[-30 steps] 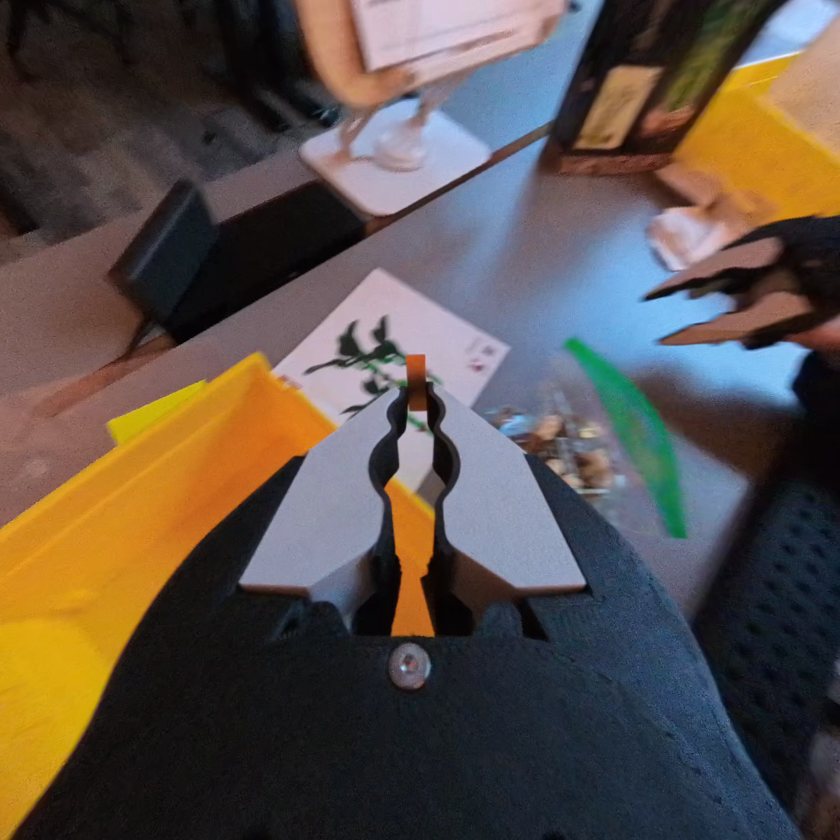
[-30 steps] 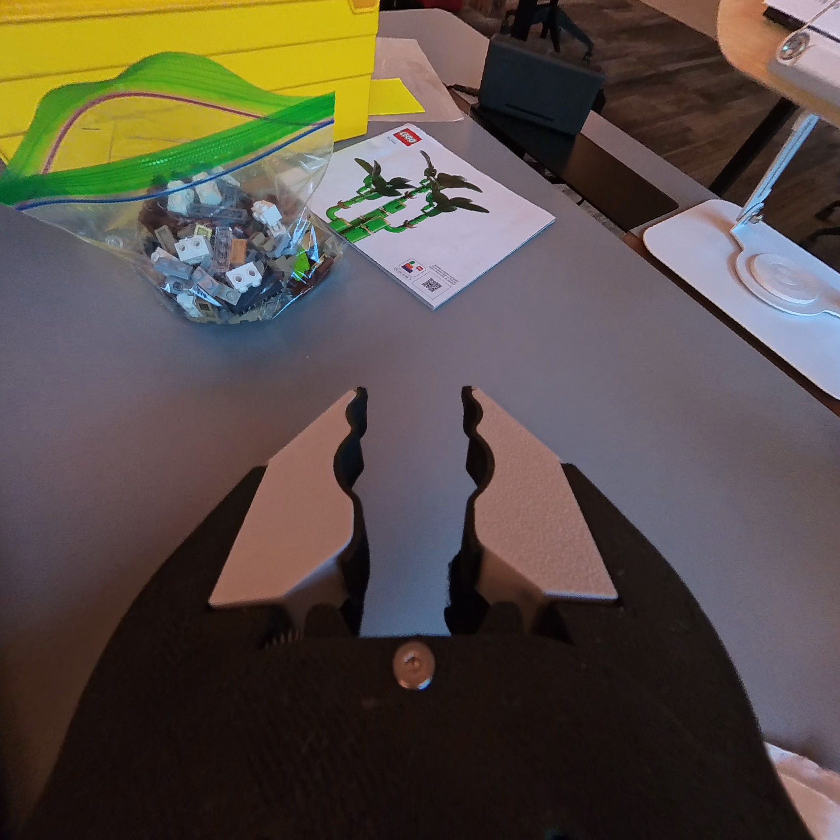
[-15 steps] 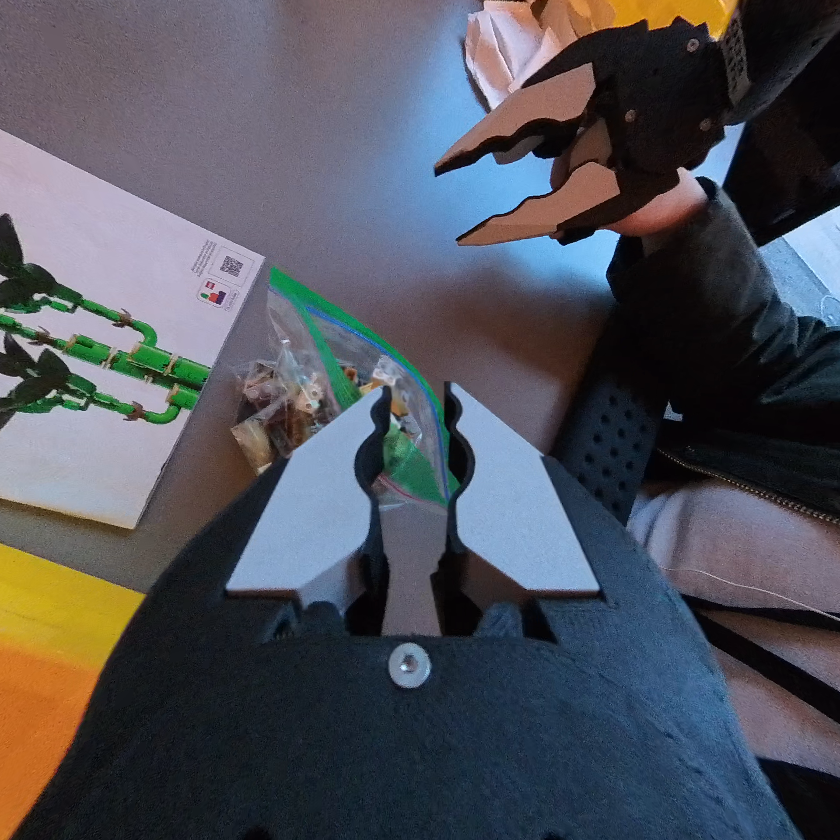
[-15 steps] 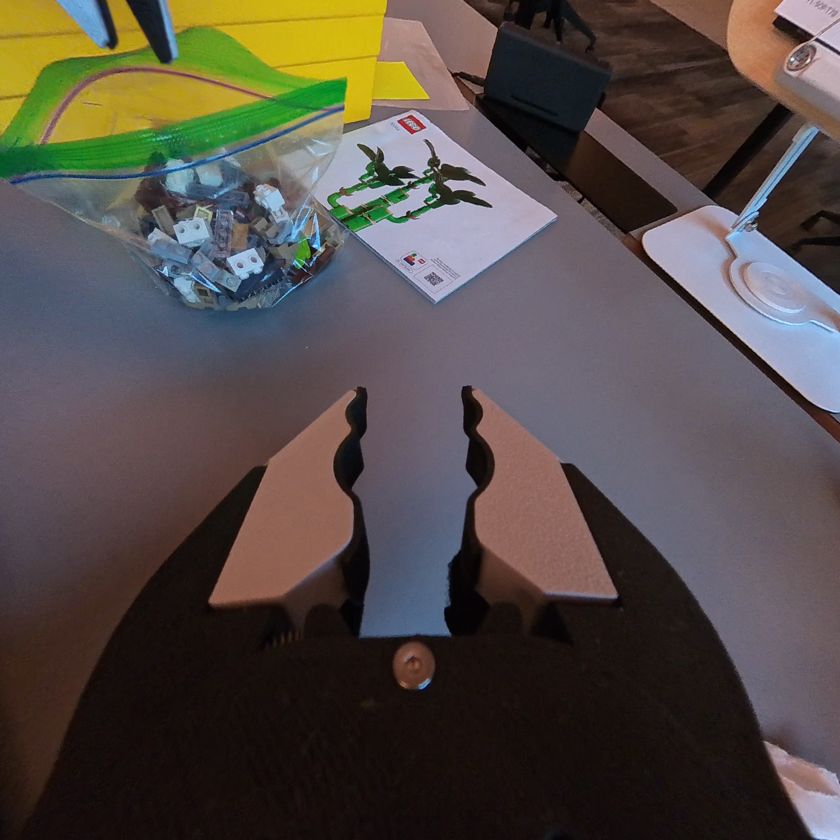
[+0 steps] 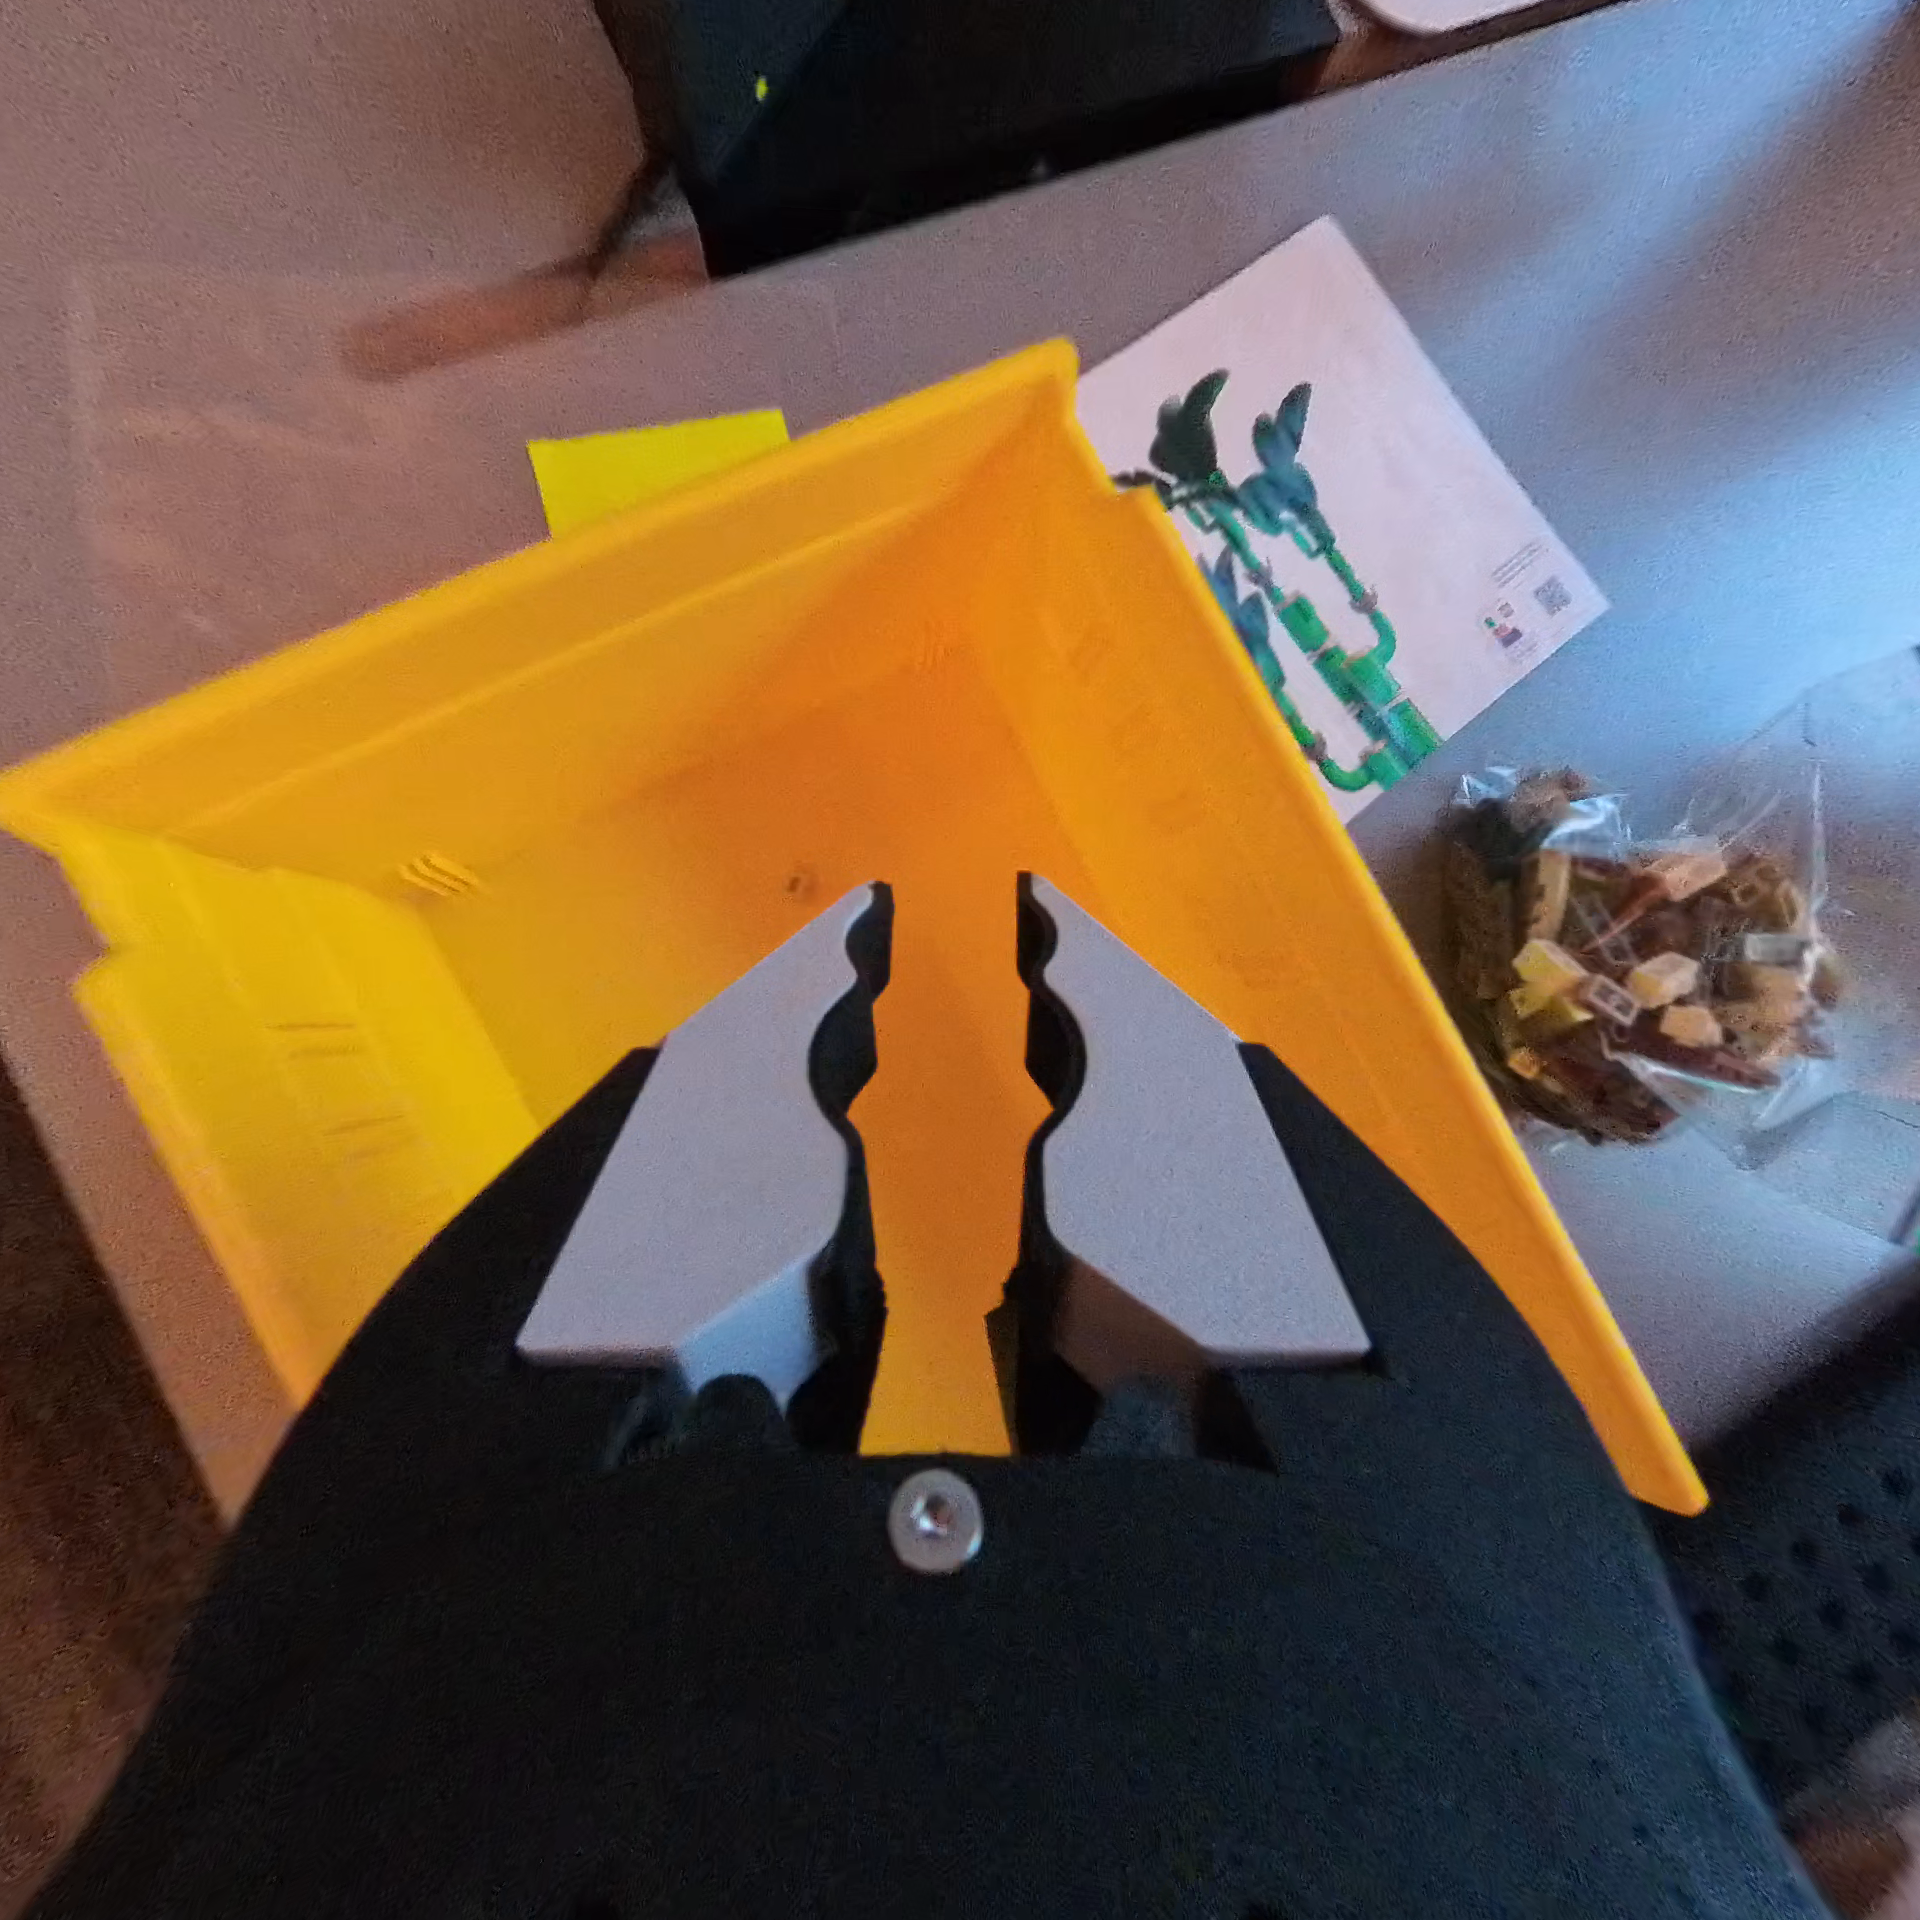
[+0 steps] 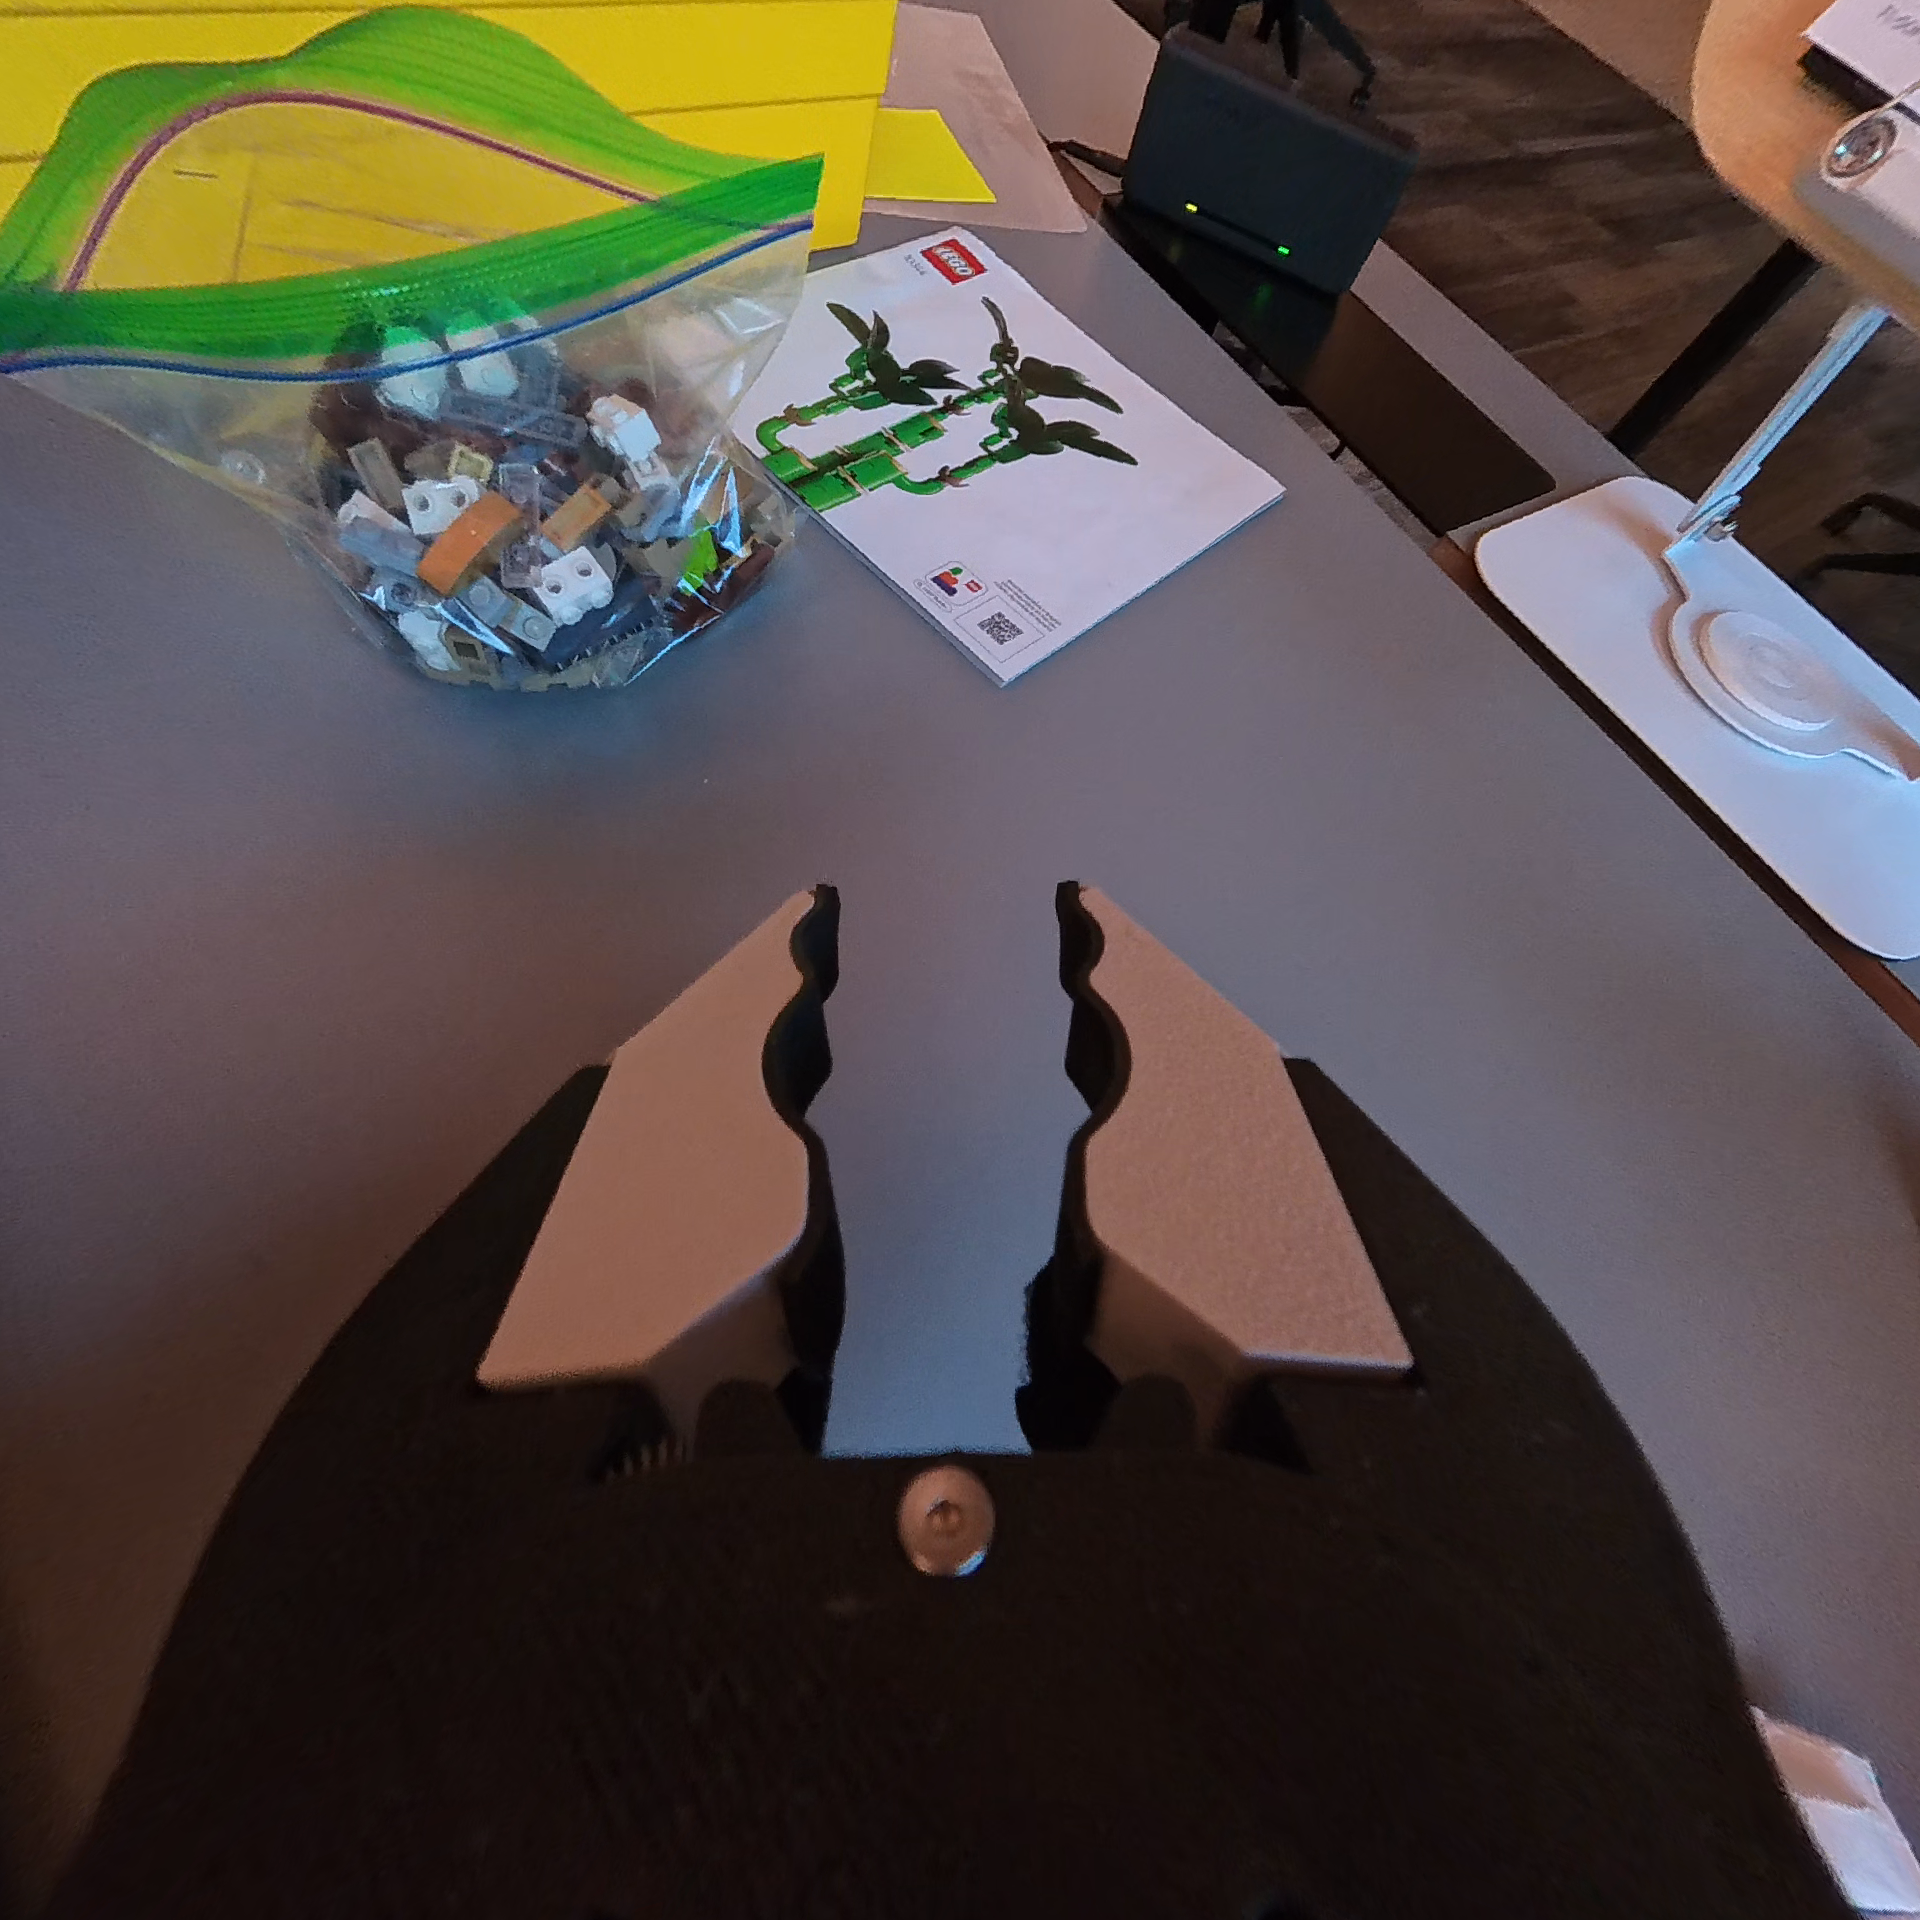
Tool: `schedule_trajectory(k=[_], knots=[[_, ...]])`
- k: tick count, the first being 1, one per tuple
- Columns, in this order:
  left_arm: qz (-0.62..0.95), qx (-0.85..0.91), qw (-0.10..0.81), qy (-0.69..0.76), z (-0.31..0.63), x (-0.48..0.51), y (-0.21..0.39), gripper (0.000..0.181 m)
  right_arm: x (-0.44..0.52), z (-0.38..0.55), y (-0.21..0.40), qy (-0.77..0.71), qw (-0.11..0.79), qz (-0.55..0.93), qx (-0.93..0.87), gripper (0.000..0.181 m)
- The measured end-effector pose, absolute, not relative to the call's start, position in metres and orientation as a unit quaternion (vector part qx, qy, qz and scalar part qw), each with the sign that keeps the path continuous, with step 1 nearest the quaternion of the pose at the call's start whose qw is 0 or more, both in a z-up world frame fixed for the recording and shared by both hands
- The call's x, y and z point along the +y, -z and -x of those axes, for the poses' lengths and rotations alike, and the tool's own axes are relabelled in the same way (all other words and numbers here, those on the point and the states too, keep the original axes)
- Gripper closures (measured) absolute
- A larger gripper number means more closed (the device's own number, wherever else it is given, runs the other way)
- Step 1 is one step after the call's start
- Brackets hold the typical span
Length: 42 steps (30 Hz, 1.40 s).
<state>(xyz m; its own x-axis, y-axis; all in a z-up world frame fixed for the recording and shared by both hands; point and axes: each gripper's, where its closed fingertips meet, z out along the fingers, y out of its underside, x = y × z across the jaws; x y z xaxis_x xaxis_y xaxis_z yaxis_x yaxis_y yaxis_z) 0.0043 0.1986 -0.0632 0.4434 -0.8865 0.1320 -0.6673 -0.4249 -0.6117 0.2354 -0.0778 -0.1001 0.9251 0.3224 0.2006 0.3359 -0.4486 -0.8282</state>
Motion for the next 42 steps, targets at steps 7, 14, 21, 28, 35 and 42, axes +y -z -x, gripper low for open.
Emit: schedule_trajectory(k=[7,14,21,28,35,42], knots=[[0.829,0.503,0.188,0.160,-0.001,0.230,0.129,0.148,-0.079,-0.241,0.100,0.001,0.493,0.852,-0.179,0.139],[0.815,0.541,0.185,0.094,0.002,0.235,0.157,0.164,-0.079,-0.240,0.103,0.006,0.485,0.854,-0.186,0.139],[0.801,0.568,0.176,0.078,0.000,0.233,0.164,0.176,-0.079,-0.242,0.103,0.010,0.485,0.855,-0.183,0.139],[0.792,0.565,0.216,0.076,-0.002,0.234,0.146,0.177,-0.079,-0.241,0.102,0.013,0.485,0.855,-0.185,0.139],[0.630,0.621,0.226,0.408,-0.081,0.042,-0.009,0.177,-0.079,-0.240,0.110,0.015,0.470,0.862,-0.190,0.139],[0.599,0.713,0.145,0.334,-0.109,-0.046,0.038,0.177,-0.079,-0.240,0.106,0.019,0.476,0.858,-0.190,0.139]])
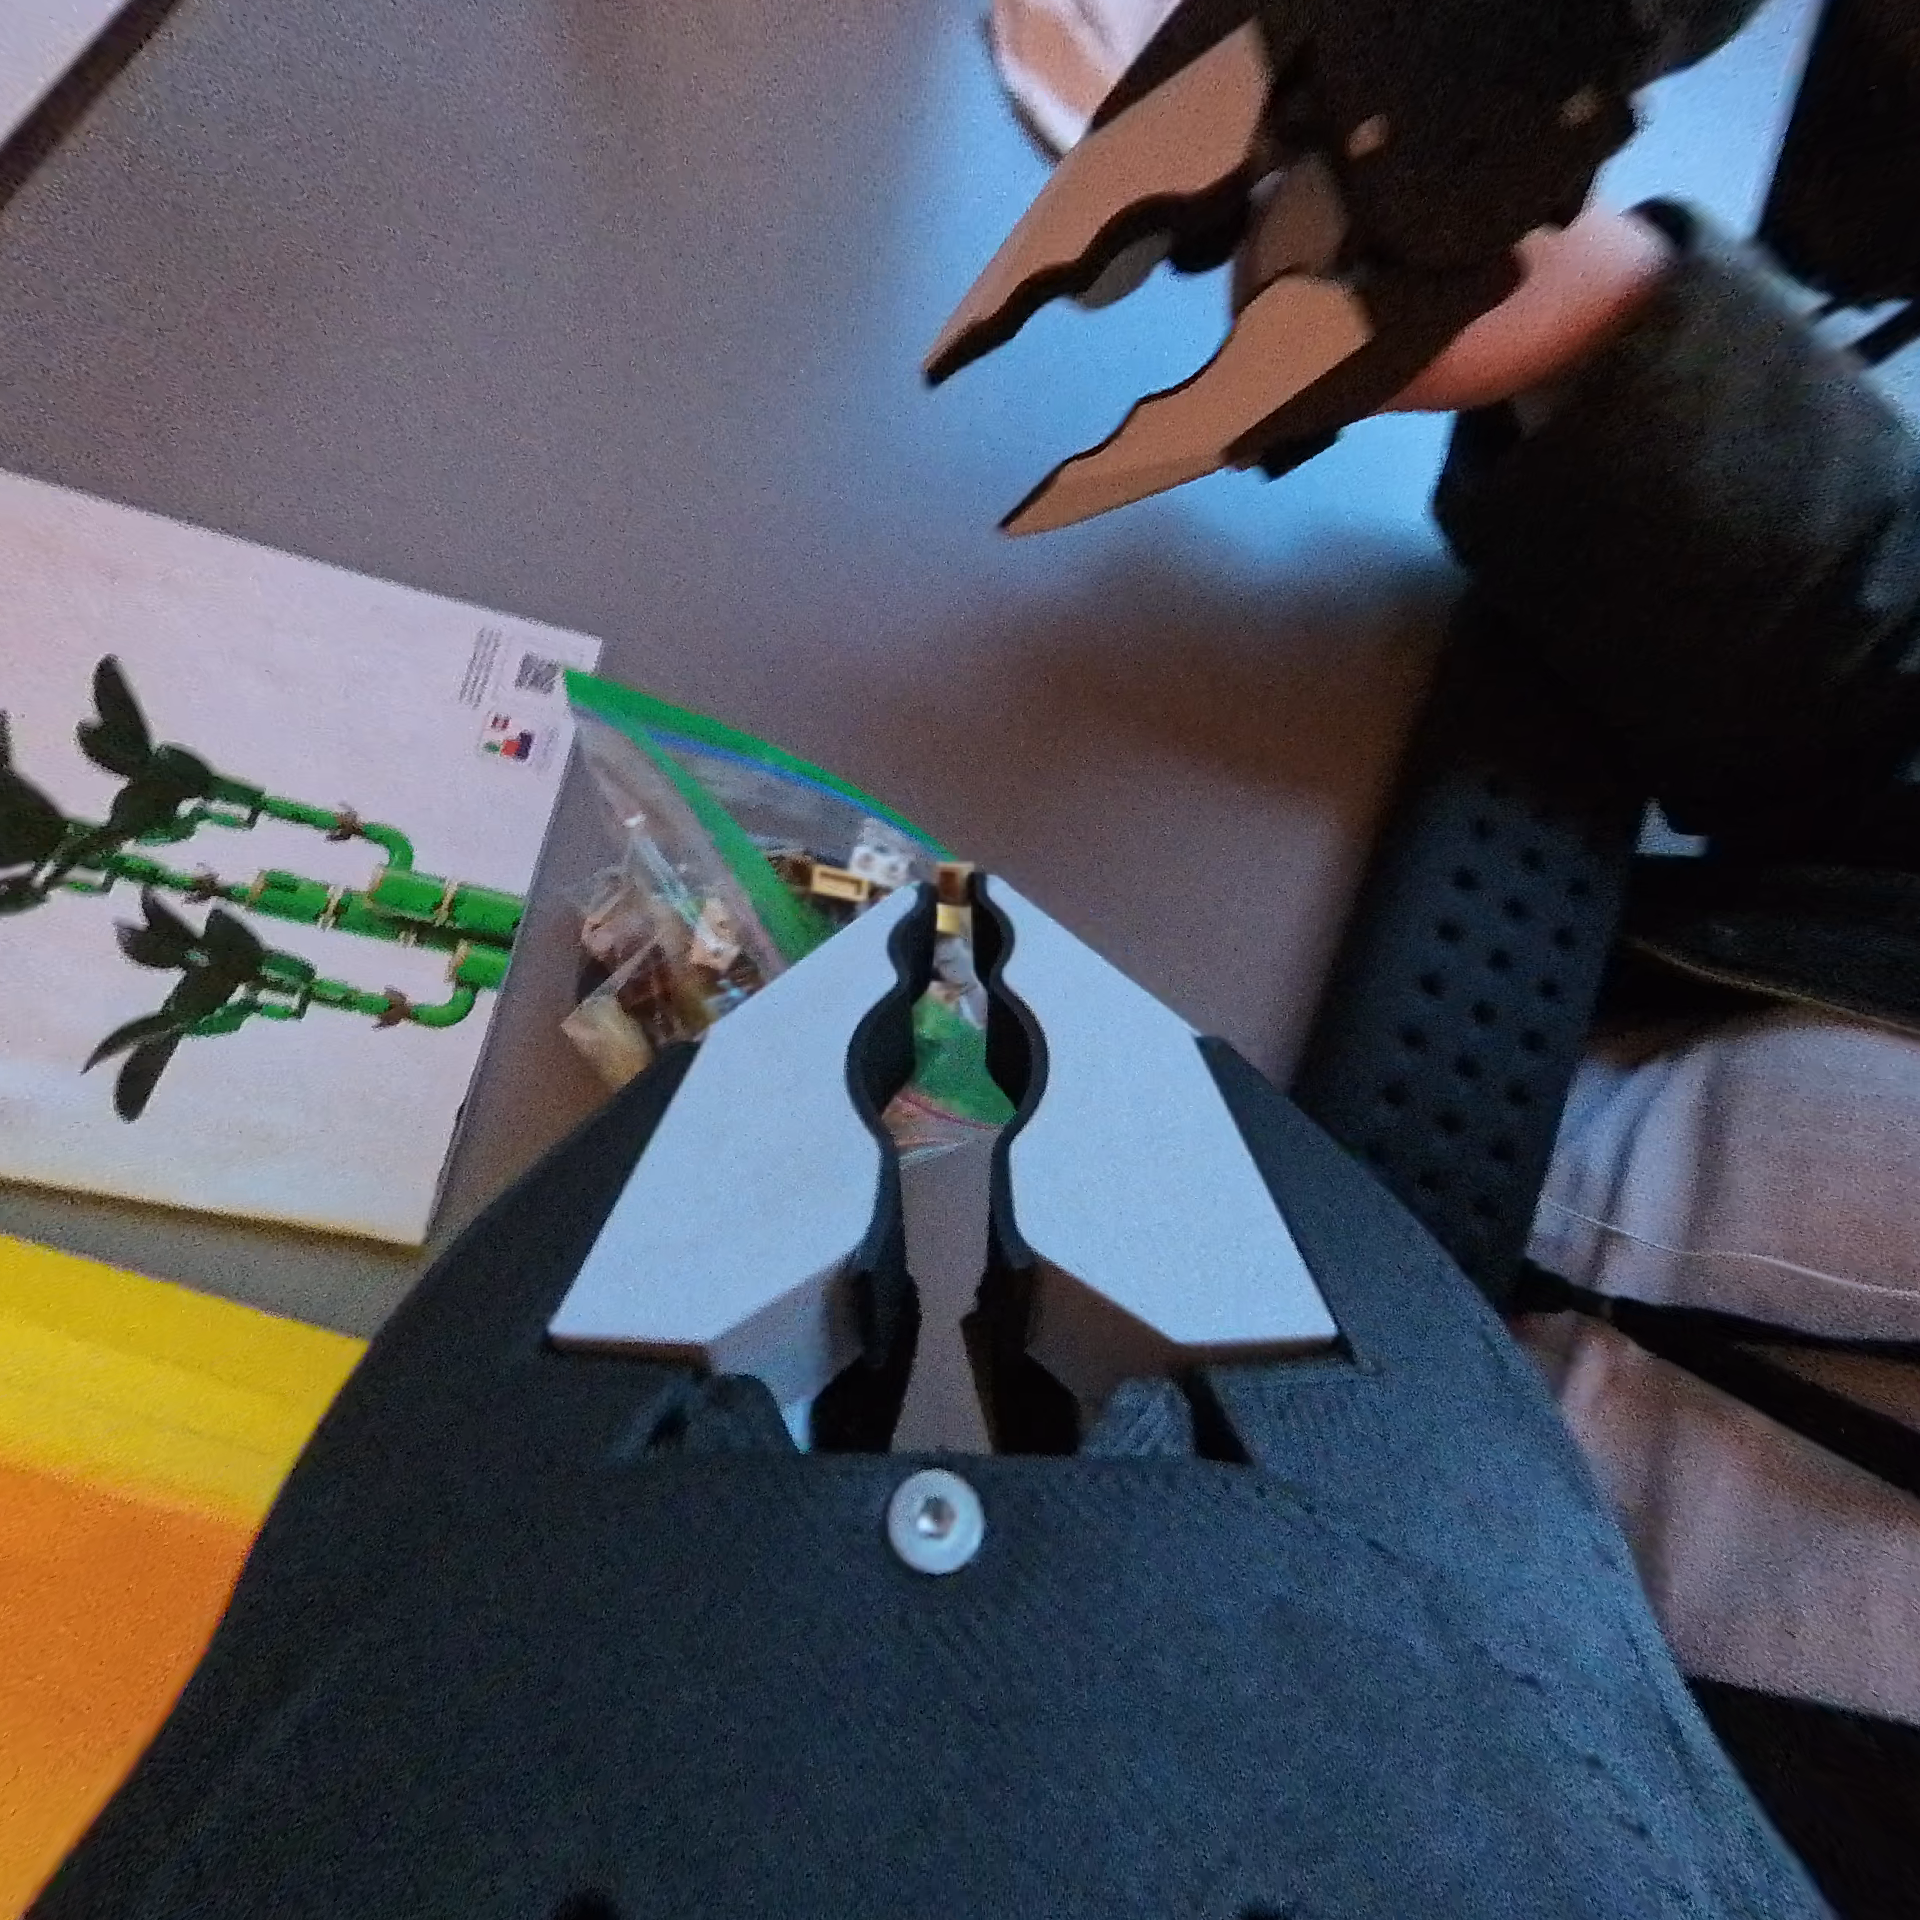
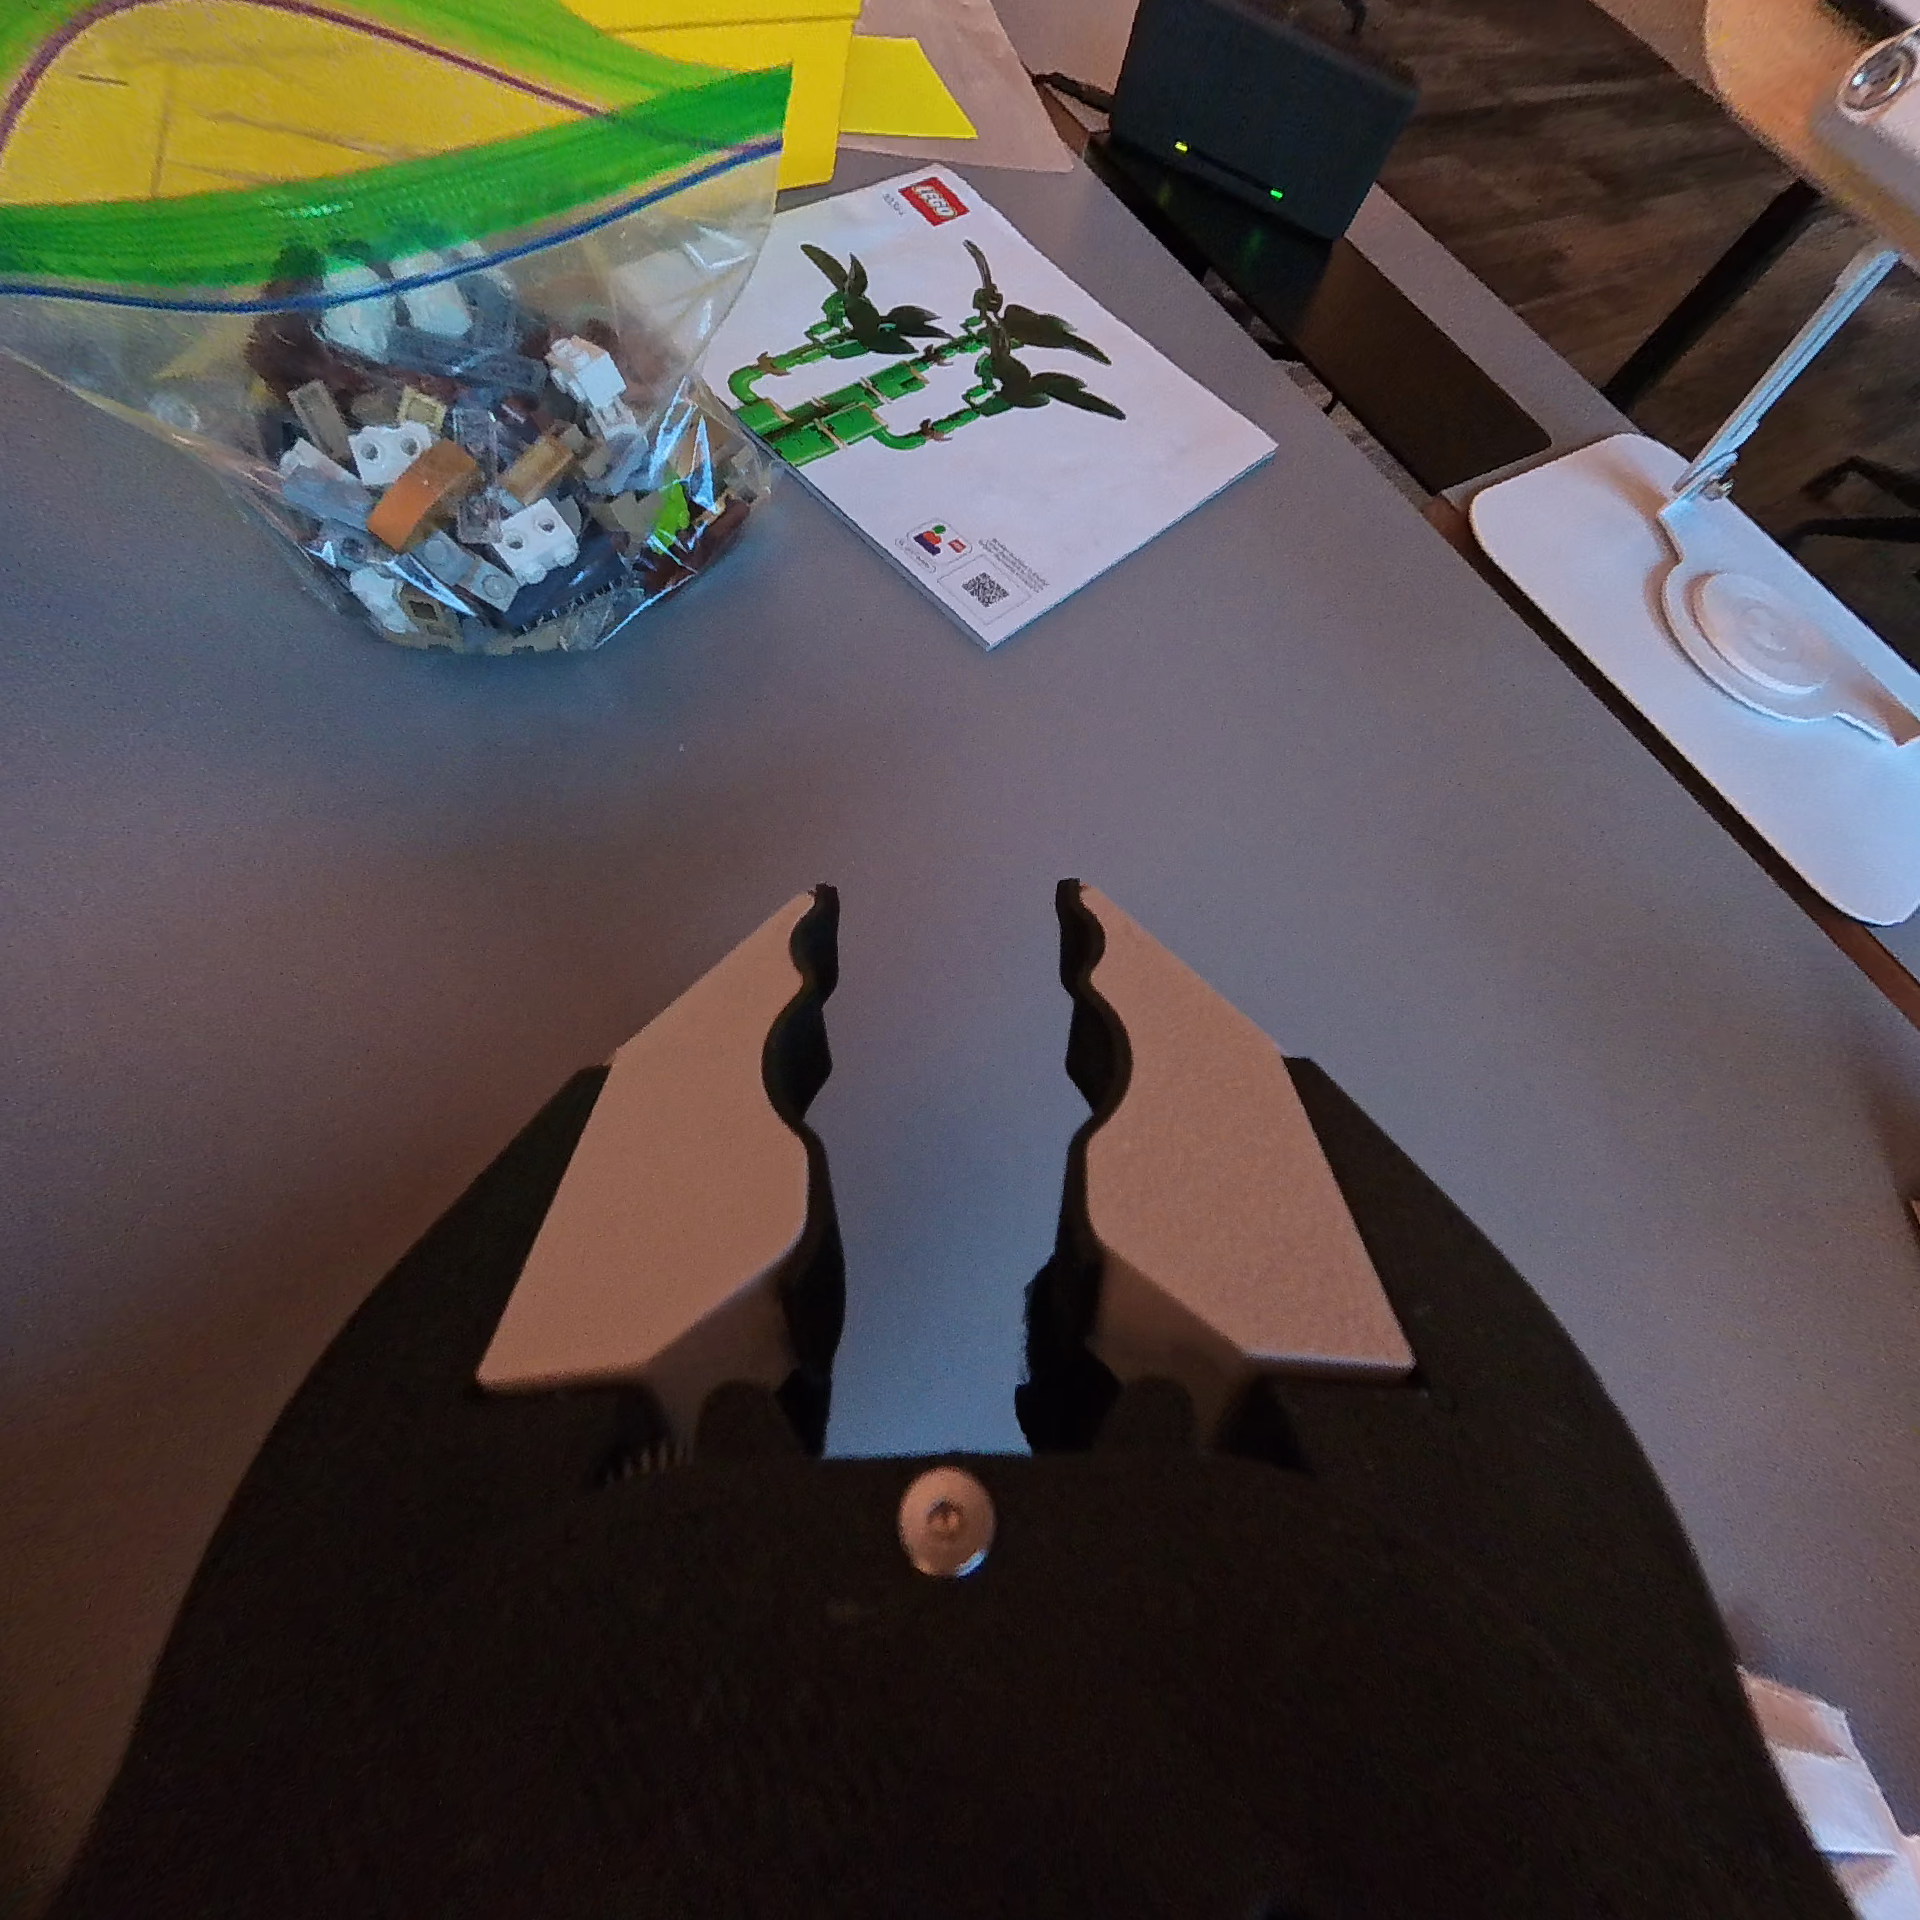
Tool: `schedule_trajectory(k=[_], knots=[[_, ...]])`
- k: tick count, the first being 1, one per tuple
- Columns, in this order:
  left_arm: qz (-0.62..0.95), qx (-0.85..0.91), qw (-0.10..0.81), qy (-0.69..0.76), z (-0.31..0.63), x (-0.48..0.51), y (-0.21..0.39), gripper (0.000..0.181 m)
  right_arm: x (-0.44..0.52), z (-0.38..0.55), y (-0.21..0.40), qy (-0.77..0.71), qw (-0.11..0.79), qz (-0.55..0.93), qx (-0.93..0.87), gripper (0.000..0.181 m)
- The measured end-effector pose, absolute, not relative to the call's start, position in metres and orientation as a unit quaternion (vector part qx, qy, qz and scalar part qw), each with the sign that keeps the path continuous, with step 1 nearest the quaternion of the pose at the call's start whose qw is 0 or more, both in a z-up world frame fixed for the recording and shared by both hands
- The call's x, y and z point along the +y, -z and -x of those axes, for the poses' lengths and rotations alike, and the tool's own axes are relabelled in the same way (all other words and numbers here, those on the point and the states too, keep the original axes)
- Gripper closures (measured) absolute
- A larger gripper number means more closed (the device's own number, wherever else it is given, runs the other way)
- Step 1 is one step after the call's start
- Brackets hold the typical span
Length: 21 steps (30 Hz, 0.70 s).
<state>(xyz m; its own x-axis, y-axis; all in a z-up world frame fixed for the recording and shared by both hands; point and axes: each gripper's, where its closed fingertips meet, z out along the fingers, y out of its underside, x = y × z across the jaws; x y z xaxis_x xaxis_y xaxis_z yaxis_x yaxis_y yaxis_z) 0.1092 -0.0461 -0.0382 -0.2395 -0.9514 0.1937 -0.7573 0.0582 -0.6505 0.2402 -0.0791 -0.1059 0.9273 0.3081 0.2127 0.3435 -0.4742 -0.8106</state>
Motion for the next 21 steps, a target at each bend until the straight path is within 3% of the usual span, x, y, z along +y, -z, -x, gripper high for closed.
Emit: schedule_trajectory(k=[4,8,13,16,18,21], knots=[[0.629,0.713,0.113,0.290,-0.110,-0.037,0.061,0.175,-0.080,-0.239,0.103,0.020,0.479,0.856,-0.193,0.139],[0.634,0.699,0.153,0.293,-0.109,-0.023,0.045,0.148,-0.081,-0.239,0.104,0.027,0.474,0.857,-0.199,0.139],[0.634,0.686,0.217,0.283,-0.081,0.009,0.010,0.154,-0.081,-0.239,0.103,0.031,0.475,0.856,-0.201,0.139],[0.672,0.666,0.266,0.185,-0.026,0.069,0.008,0.159,-0.082,-0.239,0.100,0.030,0.480,0.854,-0.198,0.139],[0.726,0.651,0.196,0.101,0.032,0.097,0.035,0.150,-0.082,-0.238,0.099,0.029,0.483,0.853,-0.198,0.139],[0.793,0.605,0.063,0.020,0.093,0.114,0.075,0.170,-0.081,-0.236,0.100,0.031,0.479,0.853,-0.204,0.139]])
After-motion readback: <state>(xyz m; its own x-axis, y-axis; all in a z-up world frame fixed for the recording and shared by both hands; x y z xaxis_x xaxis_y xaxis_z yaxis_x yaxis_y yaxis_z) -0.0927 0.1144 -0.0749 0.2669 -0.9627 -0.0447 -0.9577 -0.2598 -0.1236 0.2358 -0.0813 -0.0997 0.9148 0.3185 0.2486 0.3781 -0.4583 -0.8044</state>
